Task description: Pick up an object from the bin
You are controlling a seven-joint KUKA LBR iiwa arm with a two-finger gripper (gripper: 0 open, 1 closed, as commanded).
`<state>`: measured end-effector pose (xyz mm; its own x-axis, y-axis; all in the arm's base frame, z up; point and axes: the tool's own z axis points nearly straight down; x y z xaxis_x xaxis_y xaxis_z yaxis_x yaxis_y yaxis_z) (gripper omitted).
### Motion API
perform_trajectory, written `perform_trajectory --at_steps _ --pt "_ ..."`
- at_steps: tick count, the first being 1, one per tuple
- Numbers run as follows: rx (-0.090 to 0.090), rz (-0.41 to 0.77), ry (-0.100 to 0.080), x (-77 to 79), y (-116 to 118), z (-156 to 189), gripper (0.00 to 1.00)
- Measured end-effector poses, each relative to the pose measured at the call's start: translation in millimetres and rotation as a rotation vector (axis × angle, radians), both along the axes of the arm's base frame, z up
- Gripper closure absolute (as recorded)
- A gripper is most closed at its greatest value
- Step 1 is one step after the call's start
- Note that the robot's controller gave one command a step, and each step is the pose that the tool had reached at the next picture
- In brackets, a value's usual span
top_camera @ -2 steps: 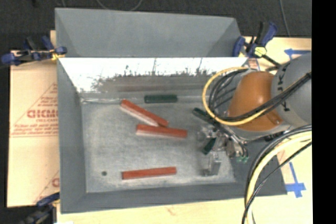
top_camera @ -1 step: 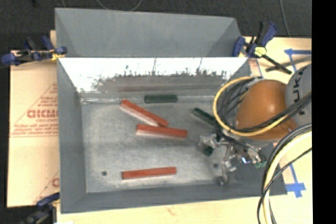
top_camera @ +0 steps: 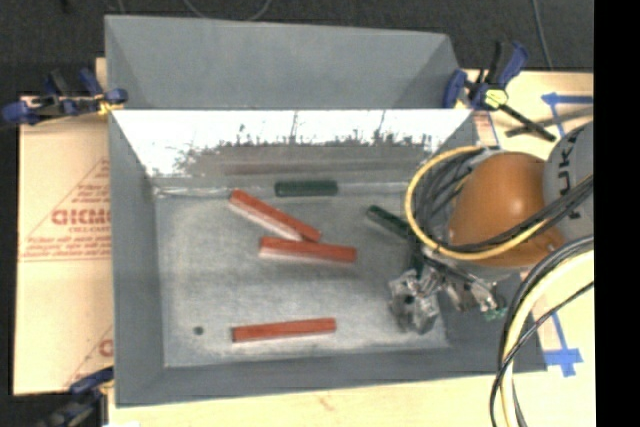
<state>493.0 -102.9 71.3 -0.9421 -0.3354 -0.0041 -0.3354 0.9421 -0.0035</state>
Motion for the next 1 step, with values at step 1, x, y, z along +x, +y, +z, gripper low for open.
perform_trajectory --at_steps 1 --pt "0.001 0.034 0.006 -15.9 -7.0 2.0 1.00"
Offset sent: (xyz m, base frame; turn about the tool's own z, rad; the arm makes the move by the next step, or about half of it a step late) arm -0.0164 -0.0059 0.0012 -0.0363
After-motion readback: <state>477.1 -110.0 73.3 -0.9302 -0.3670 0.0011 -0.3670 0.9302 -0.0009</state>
